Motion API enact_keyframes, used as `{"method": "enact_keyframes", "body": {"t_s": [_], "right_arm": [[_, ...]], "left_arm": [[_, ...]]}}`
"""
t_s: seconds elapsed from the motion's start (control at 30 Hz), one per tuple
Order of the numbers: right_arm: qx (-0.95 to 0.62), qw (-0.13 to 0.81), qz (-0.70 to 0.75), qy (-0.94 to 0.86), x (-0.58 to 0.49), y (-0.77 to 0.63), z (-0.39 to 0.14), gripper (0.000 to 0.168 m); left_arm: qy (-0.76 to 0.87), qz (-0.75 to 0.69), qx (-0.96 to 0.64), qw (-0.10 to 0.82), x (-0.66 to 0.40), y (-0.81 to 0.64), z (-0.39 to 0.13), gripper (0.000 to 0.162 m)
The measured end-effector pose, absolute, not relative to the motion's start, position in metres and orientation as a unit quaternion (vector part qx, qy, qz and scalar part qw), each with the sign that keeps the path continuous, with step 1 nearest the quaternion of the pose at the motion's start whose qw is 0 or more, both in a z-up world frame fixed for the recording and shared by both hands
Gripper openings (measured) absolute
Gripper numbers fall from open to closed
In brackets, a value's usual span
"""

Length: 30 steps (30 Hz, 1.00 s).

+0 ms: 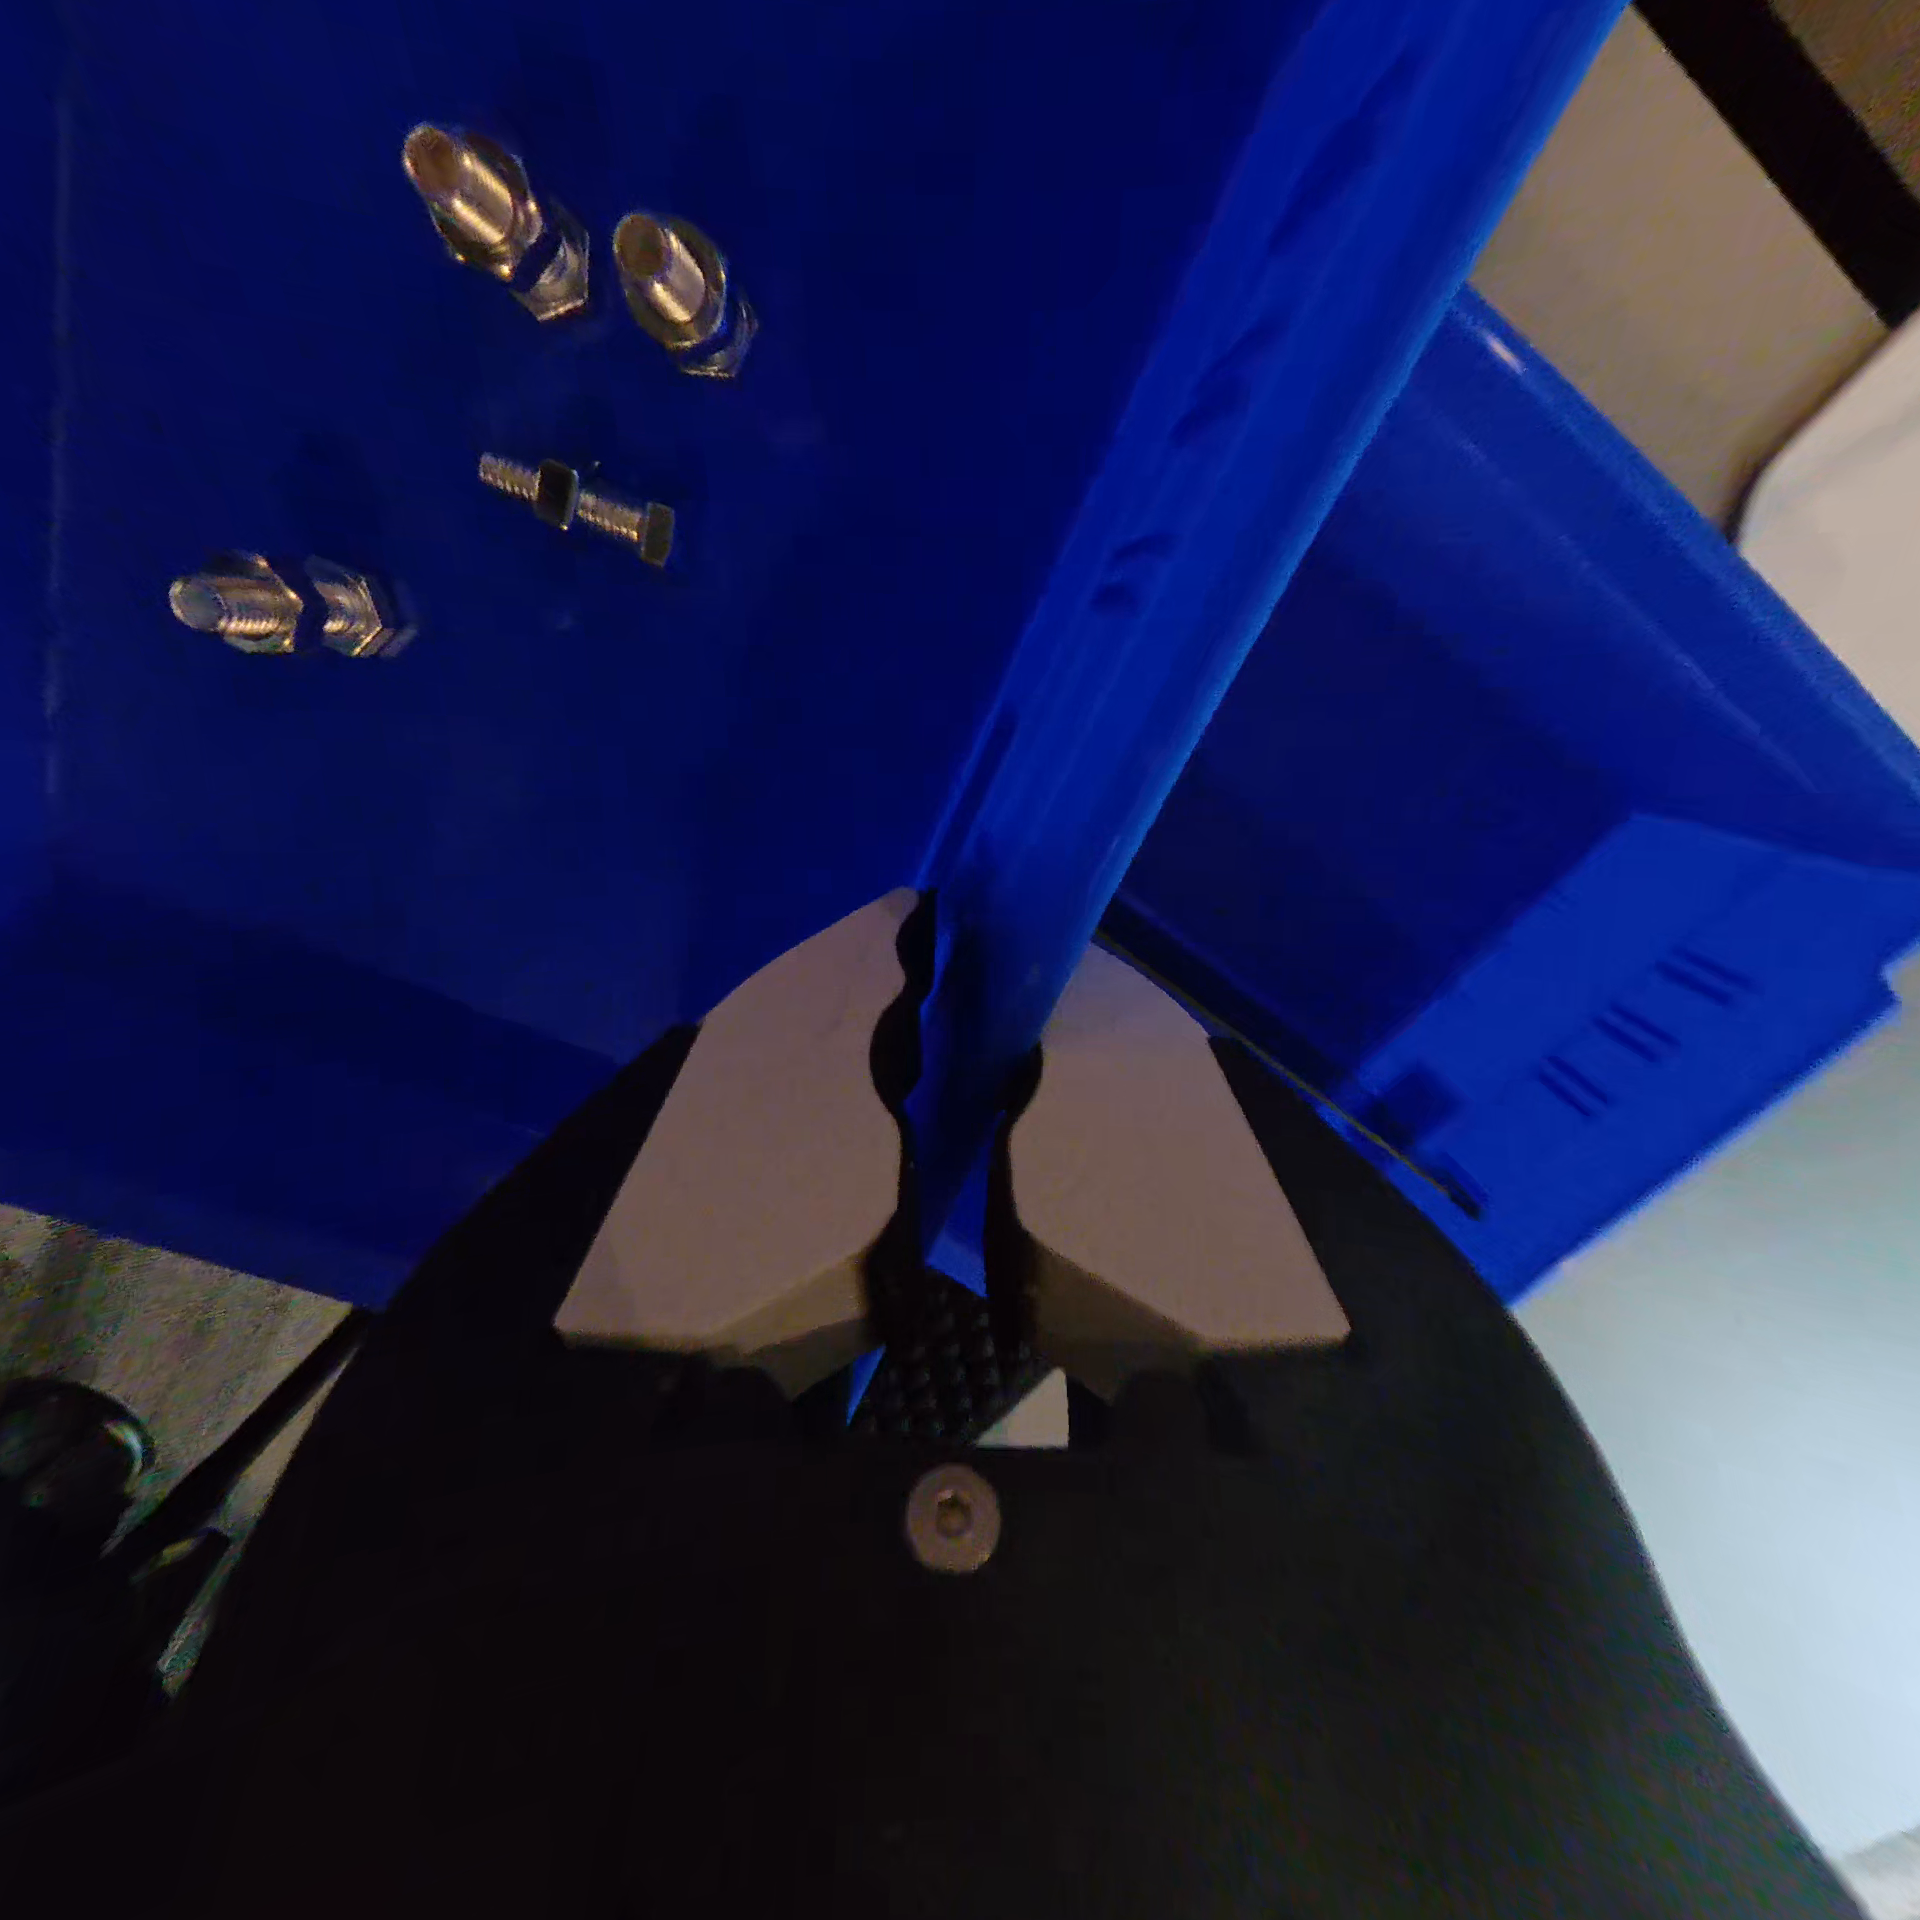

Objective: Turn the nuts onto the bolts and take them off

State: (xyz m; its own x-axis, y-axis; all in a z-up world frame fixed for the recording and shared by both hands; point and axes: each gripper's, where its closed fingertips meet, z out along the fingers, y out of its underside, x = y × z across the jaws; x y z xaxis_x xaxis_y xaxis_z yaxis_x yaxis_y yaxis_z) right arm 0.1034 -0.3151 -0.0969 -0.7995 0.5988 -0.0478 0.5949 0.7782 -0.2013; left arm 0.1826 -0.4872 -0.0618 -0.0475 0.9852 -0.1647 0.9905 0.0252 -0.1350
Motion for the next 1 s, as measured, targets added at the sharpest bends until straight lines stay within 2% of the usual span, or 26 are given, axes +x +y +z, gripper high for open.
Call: {"method": "enact_keyframes", "body": {"t_s": [0.63,1.0], "right_arm": [[-0.338,-0.032,0.101,-0.935,0.147,-0.390,-0.171,0.010],[-0.343,-0.048,0.096,-0.933,0.157,-0.391,-0.197,0.021]], "left_arm": [[0.688,-0.114,0.712,0.082,0.207,-0.567,-0.120,0.013],[0.680,-0.118,0.722,0.060,0.196,-0.576,-0.155,0.014]]}}
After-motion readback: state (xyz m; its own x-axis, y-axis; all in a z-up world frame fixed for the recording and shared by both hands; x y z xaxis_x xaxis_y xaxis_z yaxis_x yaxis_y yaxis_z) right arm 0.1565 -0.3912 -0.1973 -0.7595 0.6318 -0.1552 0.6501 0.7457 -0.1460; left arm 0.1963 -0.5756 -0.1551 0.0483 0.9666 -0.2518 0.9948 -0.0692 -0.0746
